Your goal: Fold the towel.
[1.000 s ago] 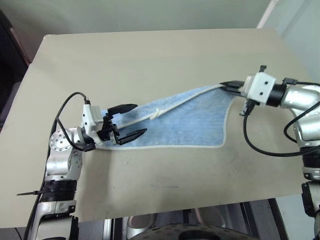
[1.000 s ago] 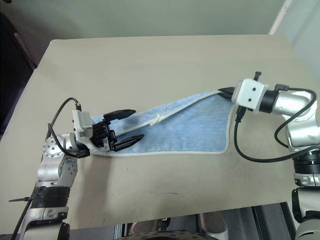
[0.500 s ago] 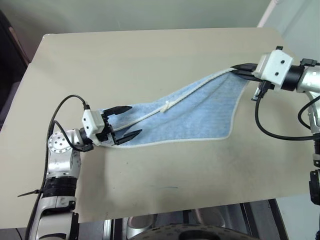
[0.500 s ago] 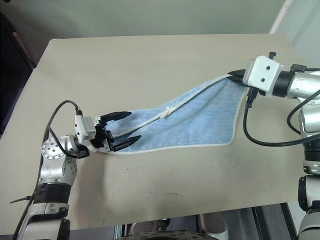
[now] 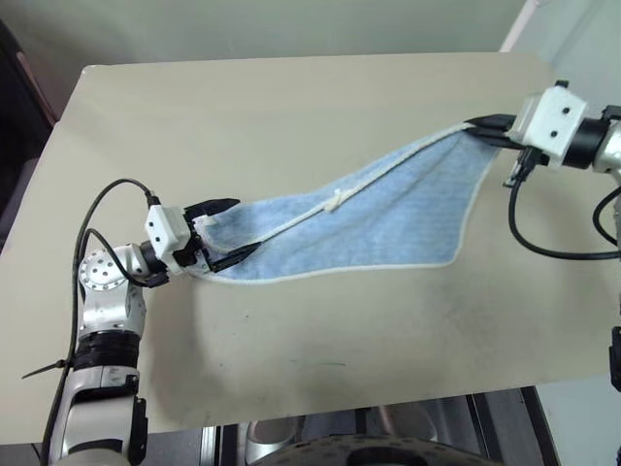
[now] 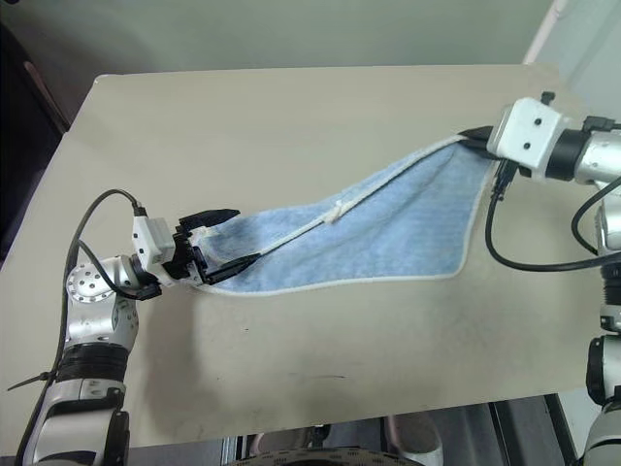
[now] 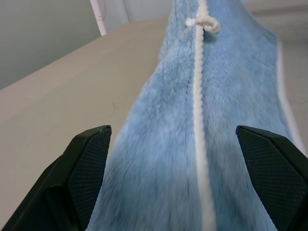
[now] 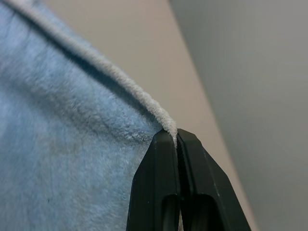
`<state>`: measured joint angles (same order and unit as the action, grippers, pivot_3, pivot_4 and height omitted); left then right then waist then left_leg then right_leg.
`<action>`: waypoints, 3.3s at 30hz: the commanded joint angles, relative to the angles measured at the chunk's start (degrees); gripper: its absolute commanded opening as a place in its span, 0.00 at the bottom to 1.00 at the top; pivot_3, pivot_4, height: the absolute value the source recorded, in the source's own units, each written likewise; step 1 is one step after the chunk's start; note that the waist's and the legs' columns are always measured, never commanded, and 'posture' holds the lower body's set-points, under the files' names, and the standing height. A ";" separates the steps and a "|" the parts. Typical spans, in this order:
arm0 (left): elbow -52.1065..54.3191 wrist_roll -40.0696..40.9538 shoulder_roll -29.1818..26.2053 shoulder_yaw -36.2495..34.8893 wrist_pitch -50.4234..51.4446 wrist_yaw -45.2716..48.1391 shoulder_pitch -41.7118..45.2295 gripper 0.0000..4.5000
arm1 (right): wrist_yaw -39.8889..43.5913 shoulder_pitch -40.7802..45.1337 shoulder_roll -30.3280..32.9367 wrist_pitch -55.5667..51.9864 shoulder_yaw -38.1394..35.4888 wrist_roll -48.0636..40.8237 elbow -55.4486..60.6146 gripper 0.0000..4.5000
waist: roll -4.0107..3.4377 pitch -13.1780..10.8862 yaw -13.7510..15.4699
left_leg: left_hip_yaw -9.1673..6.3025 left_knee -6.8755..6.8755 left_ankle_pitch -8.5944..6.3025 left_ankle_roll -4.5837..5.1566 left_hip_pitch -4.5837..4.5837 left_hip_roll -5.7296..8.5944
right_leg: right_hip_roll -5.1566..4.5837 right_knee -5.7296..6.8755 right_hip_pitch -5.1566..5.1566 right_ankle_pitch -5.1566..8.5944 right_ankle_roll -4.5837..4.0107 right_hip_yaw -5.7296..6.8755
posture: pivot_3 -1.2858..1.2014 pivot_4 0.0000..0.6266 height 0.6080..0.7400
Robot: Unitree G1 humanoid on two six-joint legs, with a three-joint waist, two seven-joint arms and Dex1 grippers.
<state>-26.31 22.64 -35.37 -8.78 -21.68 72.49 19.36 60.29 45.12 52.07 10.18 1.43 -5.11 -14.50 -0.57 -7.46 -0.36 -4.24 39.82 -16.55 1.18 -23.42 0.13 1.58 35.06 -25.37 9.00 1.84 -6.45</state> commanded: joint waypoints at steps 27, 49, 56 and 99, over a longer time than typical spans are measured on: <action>-21.05 -16.48 -1.73 6.86 -22.71 -3.68 10.82 1.00 | -3.98 4.47 -0.62 4.92 -1.59 3.24 -1.95 0.01 | -0.01 0.00 0.05 | -0.02 -0.09 0.02 -0.02 -0.06 -0.01 | 0.00 -0.03 -0.11 -0.07 0.12 0.03 | 0.52 0.24 1.00; -30.86 -11.86 -0.44 5.76 -25.83 -0.08 15.40 0.01 | -4.51 1.86 -0.07 3.39 -2.31 2.95 0.56 0.00 | -0.04 0.01 0.01 | -0.02 -0.08 0.07 0.07 -0.08 -0.01 | -0.01 0.00 -0.11 -0.34 0.13 0.07 | 0.52 0.24 1.00; -31.81 -12.93 -0.85 5.96 -26.62 -1.41 16.19 0.01 | -4.57 1.73 -0.09 3.30 -2.25 3.00 0.80 0.00 | -0.04 0.00 0.02 | -0.03 -0.07 0.07 0.07 -0.18 -0.01 | -0.01 -0.01 -0.21 -0.34 0.14 0.07 | 0.52 0.24 1.00; -51.26 -24.11 1.47 -3.17 2.28 -50.35 59.03 0.01 | -32.81 28.65 -1.30 27.31 5.53 21.55 -52.17 0.00 | -0.12 -0.10 0.05 | 0.10 -0.91 1.02 -0.66 -1.19 -0.03 | -0.11 -0.28 -1.42 -0.58 0.22 0.08 | 0.52 0.24 1.00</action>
<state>-77.26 -1.44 -29.93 -10.86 -19.44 20.84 80.08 26.12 75.21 46.51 37.27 9.98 18.88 -66.12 -0.69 -7.55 -0.31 -4.13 38.91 -15.52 0.50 -24.61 0.12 1.47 34.77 -26.78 8.42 2.06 -6.35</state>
